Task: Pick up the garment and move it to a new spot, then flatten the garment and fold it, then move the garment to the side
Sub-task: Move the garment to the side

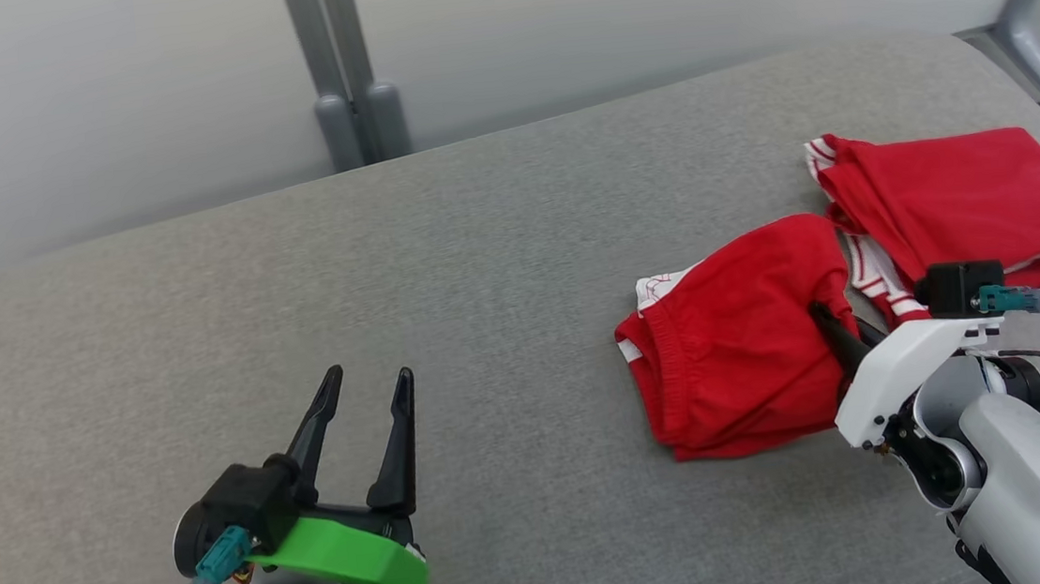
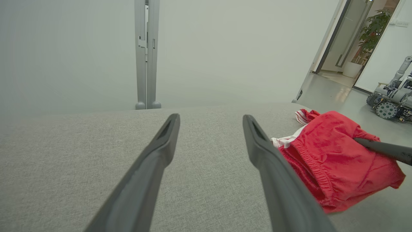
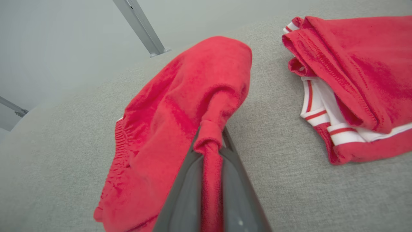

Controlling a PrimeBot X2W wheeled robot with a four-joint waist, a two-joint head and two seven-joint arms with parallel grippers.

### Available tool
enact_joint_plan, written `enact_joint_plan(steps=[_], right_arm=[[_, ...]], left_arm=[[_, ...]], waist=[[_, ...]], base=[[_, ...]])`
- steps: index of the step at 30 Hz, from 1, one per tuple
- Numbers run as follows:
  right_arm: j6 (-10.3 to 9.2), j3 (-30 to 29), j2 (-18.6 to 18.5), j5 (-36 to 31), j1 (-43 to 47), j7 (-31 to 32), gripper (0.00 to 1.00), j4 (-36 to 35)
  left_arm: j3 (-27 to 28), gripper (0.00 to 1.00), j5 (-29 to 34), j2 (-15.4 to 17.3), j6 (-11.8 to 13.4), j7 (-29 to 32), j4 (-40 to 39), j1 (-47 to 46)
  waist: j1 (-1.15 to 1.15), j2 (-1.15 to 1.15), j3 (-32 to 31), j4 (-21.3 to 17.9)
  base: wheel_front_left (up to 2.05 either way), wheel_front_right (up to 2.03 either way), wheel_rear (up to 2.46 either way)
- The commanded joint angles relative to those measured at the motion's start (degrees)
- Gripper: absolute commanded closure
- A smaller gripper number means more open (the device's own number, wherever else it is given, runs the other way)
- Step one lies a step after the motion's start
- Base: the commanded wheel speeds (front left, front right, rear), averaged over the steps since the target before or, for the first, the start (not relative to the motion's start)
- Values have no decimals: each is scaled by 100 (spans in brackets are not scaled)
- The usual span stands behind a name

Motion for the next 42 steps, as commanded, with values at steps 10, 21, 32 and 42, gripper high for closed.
enact_joint_plan(steps=[10,21,32,42], right_arm=[[3,173,26,109,39,-209,100,-354],[3,948,-311,334,-824,-652,100,-726],[3,1737,-1249,965,-2179,-901,100,-469],[2,1694,-2308,1463,-2696,-1214,100,-27]], left_arm=[[-212,0,-65,122,-22,30,31,-318],[-338,0,-40,375,-23,210,-129,-674],[-539,0,1,645,-23,457,-423,-1124],[-540,0,12,844,9,552,-585,-1265]], waist=[[0,0,370,-1218],[0,0,1071,-1172],[0,0,2066,-863],[0,0,2632,-678]], base=[[0,0,0],[0,0,0],[0,0,0],[0,0,0]])
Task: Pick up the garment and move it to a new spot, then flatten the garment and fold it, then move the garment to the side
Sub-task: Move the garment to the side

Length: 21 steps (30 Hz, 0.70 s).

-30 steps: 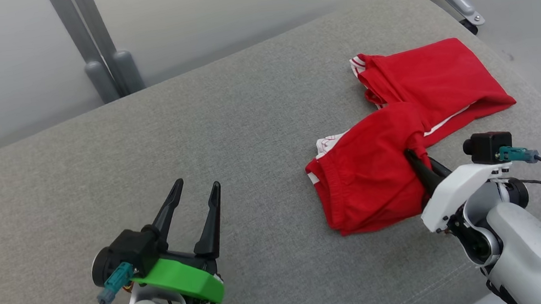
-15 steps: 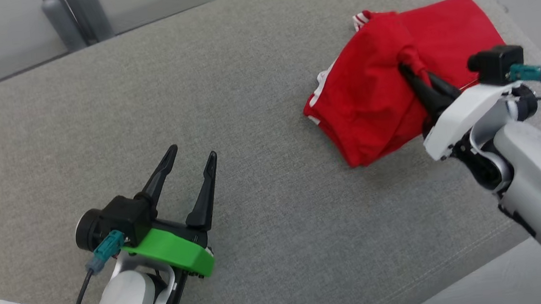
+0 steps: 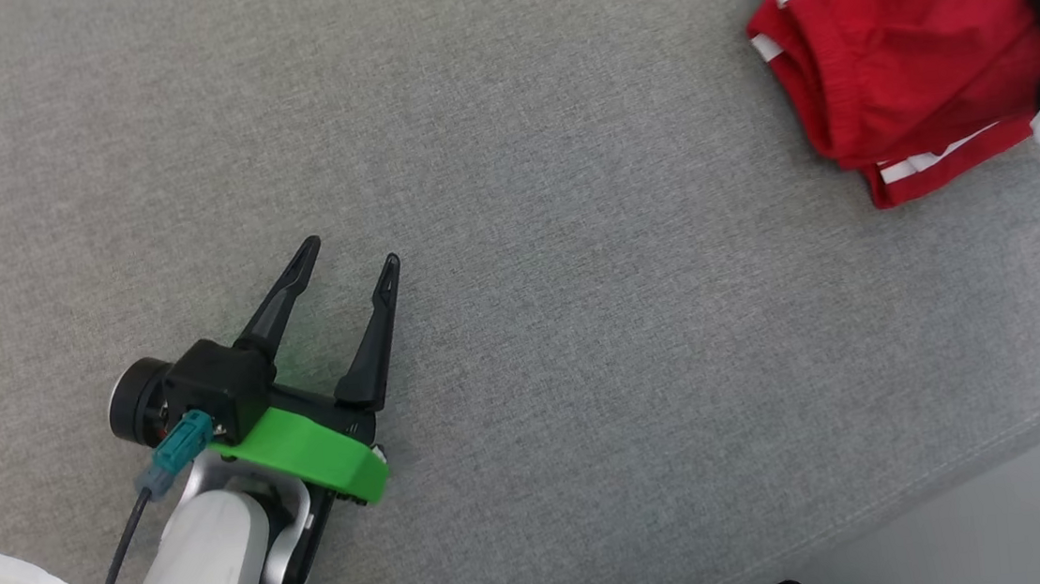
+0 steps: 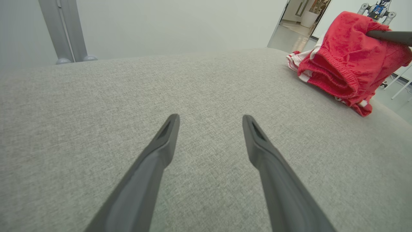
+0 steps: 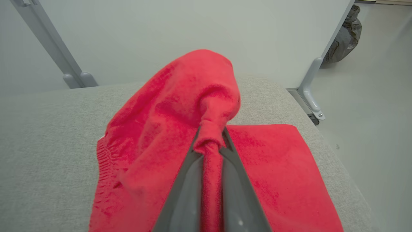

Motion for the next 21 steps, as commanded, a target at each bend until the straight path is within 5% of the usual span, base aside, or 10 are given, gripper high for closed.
enact_joint_plan(steps=[1,9,10,11,21], right_arm=[[1,-30,-75,88,-99,-59,100,67],[1,63,-20,115,-412,-62,97,1069],[2,89,23,74,-444,-64,80,1213],[1,105,92,49,-488,-74,1,1389],[0,6,155,-517,-753,-299,0,2362]], left_arm=[[18,0,26,61,12,25,-42,-116],[-20,0,57,132,31,111,-196,-269],[-25,0,54,130,36,103,-187,-272],[-27,0,47,127,44,87,-168,-267],[-12,0,-150,-60,87,-231,168,-51]], waist=[[0,0,299,157],[0,0,671,367],[0,0,674,396],[0,0,662,432],[0,0,-86,649]], base=[[0,0,0],[0,0,0],[0,0,0],[0,0,0],[0,0,0]])
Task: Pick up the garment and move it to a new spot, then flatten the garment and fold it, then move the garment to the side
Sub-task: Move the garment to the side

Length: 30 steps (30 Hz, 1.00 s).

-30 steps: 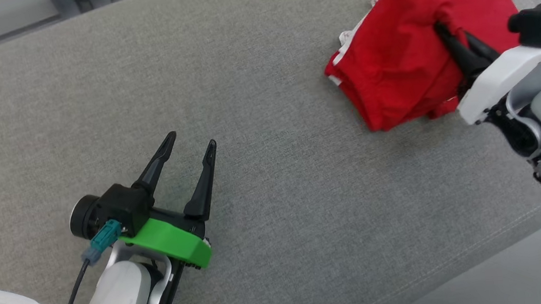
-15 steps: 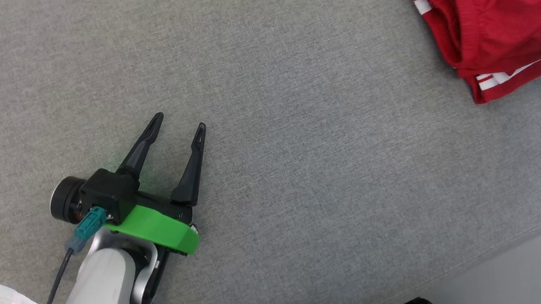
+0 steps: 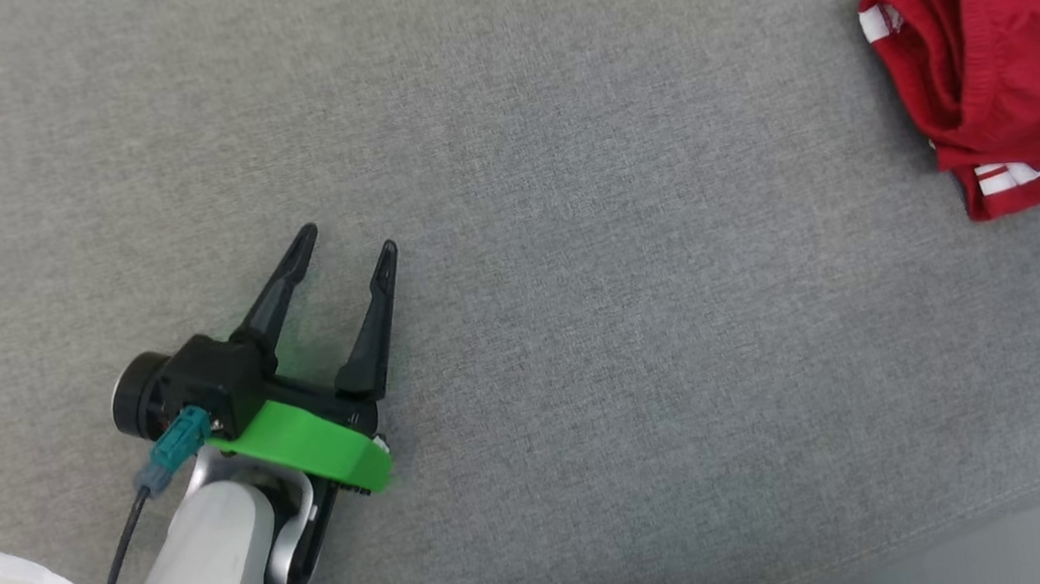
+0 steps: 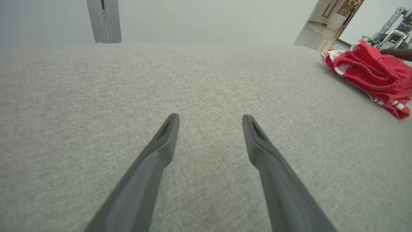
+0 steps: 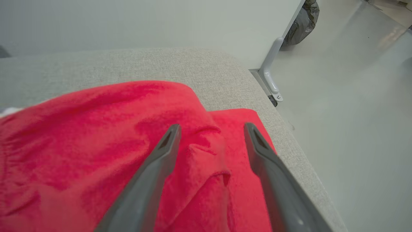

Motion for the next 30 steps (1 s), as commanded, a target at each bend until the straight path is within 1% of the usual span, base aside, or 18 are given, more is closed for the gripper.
enact_joint_plan(steps=[1,4,8,14,20,24,28,30], right_arm=[[-1,-85,-92,-114,25,-45,0,-74],[-1,-354,-173,-368,205,-37,0,-400],[0,-868,-138,-735,608,-39,0,-1055],[0,-1637,85,-1260,1649,-40,0,-2283],[0,-2324,620,-1669,2856,-39,0,-3385],[0,-2583,992,-1912,3628,-40,0,-3891],[0,-2820,1338,-2153,4294,-39,0,-4207],[0,-2951,1443,-2280,4536,-39,0,-4294]], left_arm=[[38,0,-93,-35,30,-68,69,128],[167,0,-173,-49,101,-171,174,249],[406,0,-285,11,225,-261,215,518],[783,0,-309,214,508,-322,217,962],[1201,0,-521,252,695,-353,74,1454],[1287,0,-565,257,679,-363,40,1746],[1320,0,-598,153,602,-361,79,1941],[1363,0,-534,94,581,-363,45,1962]], waist=[[-1,0,-512,82],[-1,0,-922,139],[-1,0,-1478,225],[-1,0,-2202,402],[-1,0,-2743,584],[-1,0,-2937,737],[-1,0,-3006,914],[-1,0,-3019,996]], base=[[0,0,0],[0,0,0],[0,0,0],[0,0,0],[0,0,0],[0,0,0],[0,0,0],[0,0,0]])
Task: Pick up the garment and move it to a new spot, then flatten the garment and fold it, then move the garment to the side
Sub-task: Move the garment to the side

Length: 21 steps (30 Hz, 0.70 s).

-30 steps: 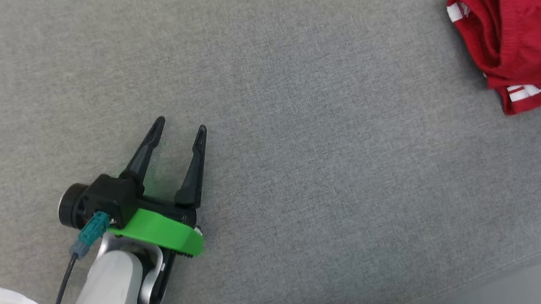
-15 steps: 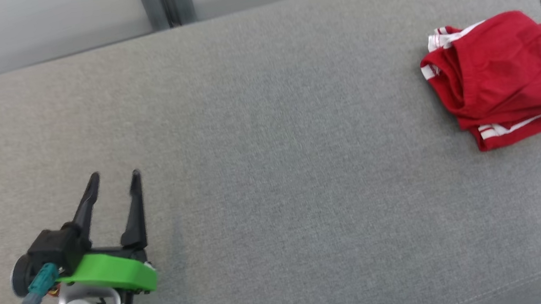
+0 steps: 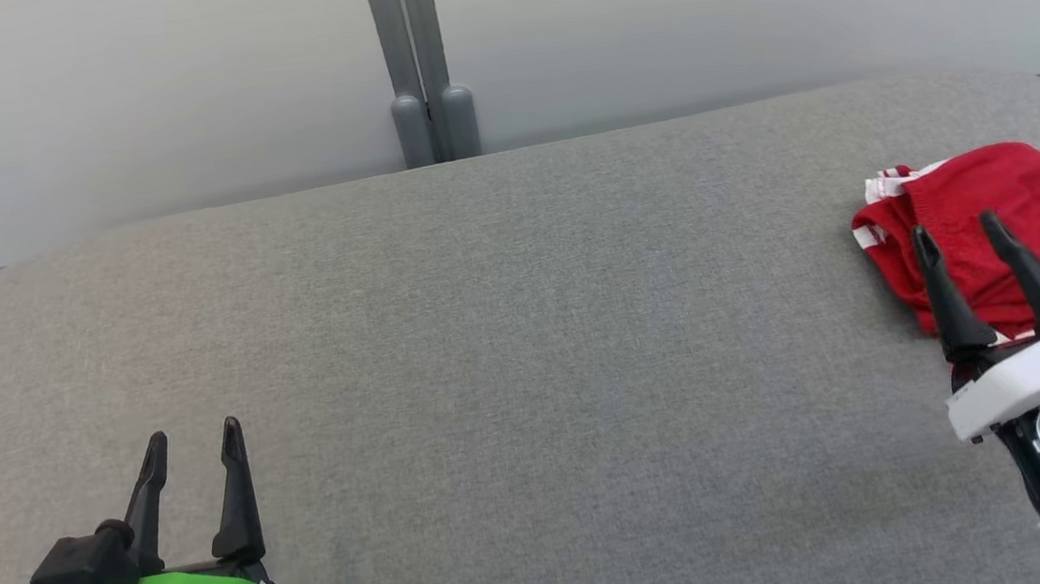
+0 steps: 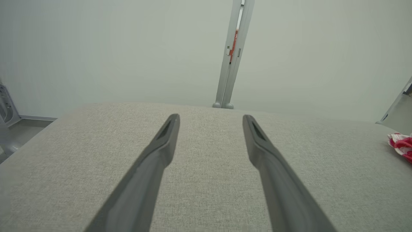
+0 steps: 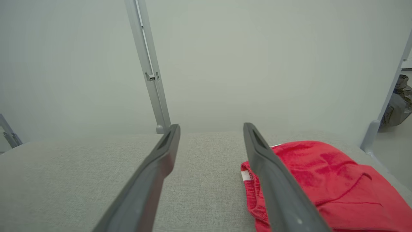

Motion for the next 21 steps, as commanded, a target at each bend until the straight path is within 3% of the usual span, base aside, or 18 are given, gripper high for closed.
enact_joint_plan(steps=[1,21], right_arm=[[1,-65,94,-58,202,-19,0,-70],[1,-455,985,-959,1296,-17,0,-681]], left_arm=[[62,0,89,-42,-42,-22,-35,75],[573,0,1050,-728,-549,-20,422,-30]], waist=[[0,0,-185,282],[0,0,-129,440]], base=[[0,0,0],[0,0,0]])
